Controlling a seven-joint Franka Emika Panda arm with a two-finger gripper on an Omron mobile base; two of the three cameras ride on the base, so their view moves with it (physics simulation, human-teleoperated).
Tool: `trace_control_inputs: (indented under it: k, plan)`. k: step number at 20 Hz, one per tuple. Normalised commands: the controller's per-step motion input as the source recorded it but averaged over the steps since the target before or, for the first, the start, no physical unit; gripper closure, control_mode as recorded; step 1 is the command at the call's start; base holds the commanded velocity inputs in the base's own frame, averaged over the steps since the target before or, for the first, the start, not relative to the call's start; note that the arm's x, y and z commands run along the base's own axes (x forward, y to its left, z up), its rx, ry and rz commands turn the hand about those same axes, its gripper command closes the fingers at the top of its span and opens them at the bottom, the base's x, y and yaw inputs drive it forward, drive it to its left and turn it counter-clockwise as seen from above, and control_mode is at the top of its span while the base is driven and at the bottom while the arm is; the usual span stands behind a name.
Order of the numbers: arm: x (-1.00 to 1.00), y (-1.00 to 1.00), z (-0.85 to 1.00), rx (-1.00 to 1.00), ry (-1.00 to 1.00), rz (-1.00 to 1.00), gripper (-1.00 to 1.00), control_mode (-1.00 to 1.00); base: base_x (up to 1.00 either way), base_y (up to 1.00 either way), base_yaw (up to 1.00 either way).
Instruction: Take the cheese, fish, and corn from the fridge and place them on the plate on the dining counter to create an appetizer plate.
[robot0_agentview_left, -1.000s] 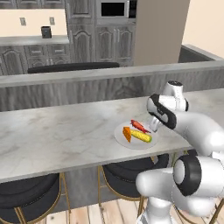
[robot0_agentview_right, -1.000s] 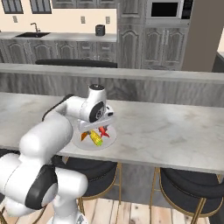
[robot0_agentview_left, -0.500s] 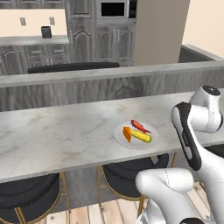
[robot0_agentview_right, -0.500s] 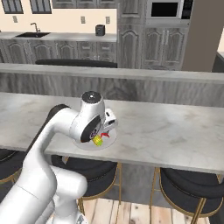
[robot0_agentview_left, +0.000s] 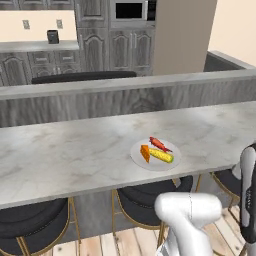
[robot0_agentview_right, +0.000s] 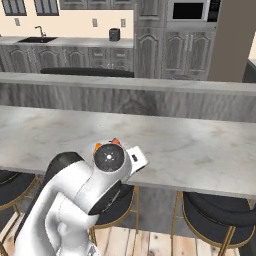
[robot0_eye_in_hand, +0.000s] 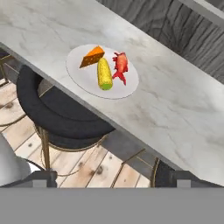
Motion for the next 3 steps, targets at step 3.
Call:
trace_control_inputs:
  k: [3]
  plan:
    - [-0.97, -0.65, 0.53, 0.00, -0.09, 0.00, -1.00, -1.00, 0.00, 0.00, 0.00]
